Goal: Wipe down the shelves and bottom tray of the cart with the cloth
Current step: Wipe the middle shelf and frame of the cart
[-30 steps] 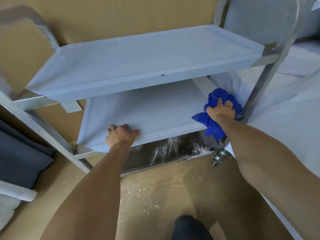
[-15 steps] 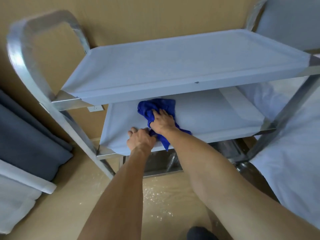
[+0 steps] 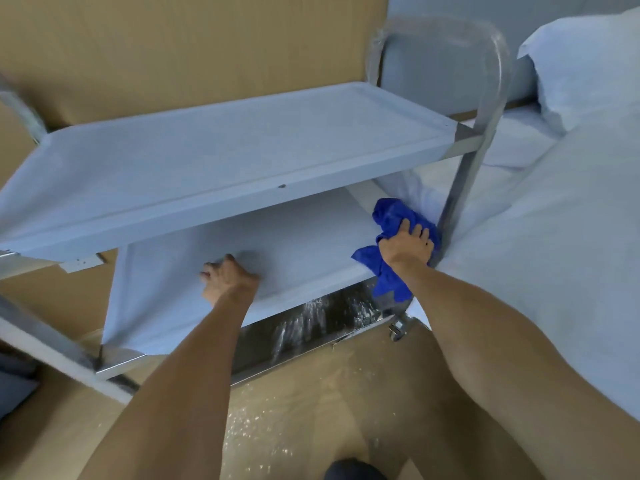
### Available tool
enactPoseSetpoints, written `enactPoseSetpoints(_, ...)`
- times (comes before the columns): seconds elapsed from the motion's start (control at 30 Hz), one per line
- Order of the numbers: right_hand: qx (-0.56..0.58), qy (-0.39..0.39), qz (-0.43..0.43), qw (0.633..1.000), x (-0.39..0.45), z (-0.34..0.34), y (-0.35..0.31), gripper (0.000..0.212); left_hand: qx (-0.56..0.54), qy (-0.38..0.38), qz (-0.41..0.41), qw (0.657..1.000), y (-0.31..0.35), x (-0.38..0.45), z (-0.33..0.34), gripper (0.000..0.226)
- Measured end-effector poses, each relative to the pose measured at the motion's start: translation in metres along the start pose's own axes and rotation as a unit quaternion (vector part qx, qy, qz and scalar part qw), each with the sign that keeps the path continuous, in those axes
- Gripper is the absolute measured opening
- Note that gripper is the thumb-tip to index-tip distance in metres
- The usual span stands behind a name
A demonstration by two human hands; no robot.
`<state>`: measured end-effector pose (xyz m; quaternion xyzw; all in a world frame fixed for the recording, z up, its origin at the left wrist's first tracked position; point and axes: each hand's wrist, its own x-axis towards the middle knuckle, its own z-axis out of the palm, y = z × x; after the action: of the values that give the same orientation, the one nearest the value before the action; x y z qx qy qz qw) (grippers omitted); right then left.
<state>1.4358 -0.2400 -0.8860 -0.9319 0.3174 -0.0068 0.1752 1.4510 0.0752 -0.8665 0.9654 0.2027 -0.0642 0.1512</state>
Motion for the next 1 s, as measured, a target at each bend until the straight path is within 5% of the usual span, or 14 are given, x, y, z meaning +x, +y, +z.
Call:
enactPoseSetpoints(0.37, -0.037, -0.009, -0.068, 0.997, 0.088, 0.037, -0.102, 0.08, 0.049, 0.008, -0.052, 0.997, 0.03, 0.056, 0.02, 0.036)
enactPoseSetpoints(0.63, -0.03, -0.075, -0.323, 0.943, -0.001, 0.076, -0.18, 0.081, 0.053, -0.005, -0.046, 0.997, 0.028, 0.05, 0.022, 0.061)
enactPoseSetpoints(0.83, -0.021, -0.006, -0.242, 0.97, -0.033, 0.05, -0.09, 0.072, -0.007, -0.001, -0.023, 1.0, 0.014, 0.014, 0.014, 0.043)
enactPoseSetpoints(1.0, 0.032, 0.067, -0.109, 0.991, -0.047, 0.031, -0.024, 0.067, -0.078, 0.1, 0.018, 0.992, -0.027, -0.039, -0.002, 0.024)
